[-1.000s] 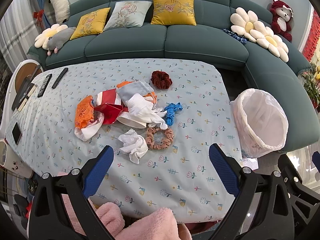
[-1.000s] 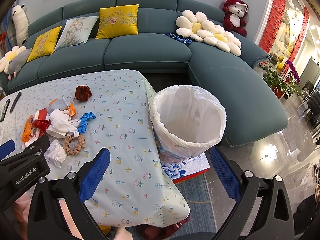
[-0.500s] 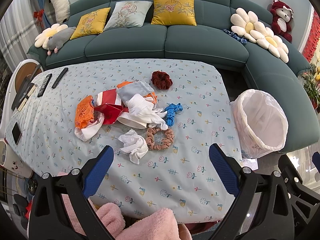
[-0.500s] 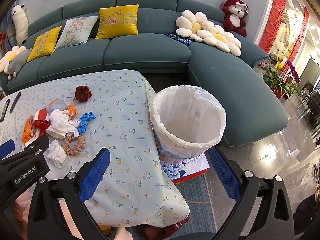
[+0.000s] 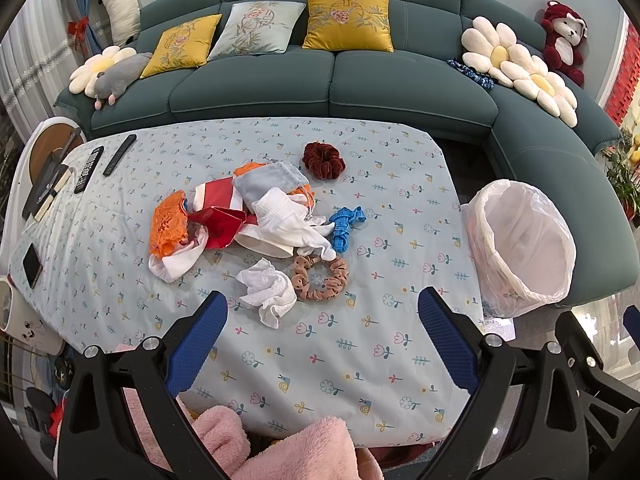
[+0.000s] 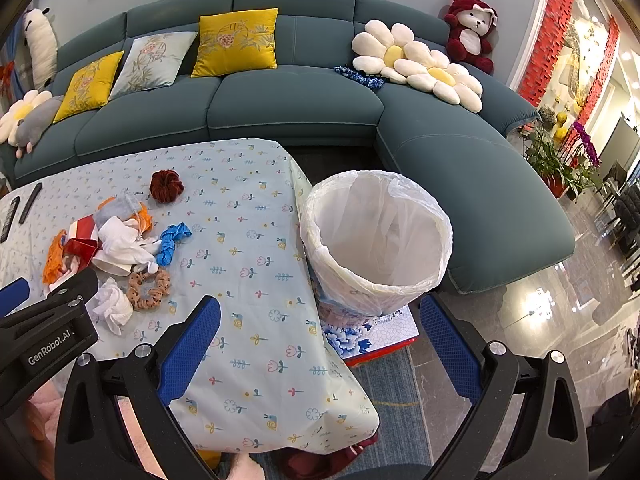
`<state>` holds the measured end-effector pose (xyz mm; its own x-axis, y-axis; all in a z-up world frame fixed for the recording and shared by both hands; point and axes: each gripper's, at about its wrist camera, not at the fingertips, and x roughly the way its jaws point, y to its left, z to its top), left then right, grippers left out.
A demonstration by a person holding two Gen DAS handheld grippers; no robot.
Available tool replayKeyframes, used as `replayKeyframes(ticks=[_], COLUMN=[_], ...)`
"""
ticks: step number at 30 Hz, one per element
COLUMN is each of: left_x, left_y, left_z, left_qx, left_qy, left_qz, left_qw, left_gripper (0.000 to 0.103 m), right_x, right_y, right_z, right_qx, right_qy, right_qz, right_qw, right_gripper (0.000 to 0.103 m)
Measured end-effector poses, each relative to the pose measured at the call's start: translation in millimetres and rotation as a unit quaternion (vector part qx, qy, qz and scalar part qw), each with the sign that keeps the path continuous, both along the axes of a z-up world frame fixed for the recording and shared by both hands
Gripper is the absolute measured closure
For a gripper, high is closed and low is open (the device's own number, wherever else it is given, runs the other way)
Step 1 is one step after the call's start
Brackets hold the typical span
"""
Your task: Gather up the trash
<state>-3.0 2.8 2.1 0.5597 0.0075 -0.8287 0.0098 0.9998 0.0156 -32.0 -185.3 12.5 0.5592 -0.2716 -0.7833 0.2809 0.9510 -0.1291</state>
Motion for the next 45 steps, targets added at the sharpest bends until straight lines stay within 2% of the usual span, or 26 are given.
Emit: replayKeyframes(ticks=[34, 45], left_x=[10, 9], left_y=[5, 4], left_z=[3, 12], left_qx=[0.001, -0.005], left_qy=[-0.002, -0.012], left_qz=[-0.003, -0.014], left_qw=[1.0, 0.9998], left_gripper=[0.011, 0.011], right_x=[0, 1], right_y=[-1, 3], right_z=[5, 7], right_qx=[-0.004, -0.007], right_qy=[0.0, -0.003], right_qz=[0.001, -0.001], right_qw=[1.0, 1.0], right_gripper=[0.007, 0.007])
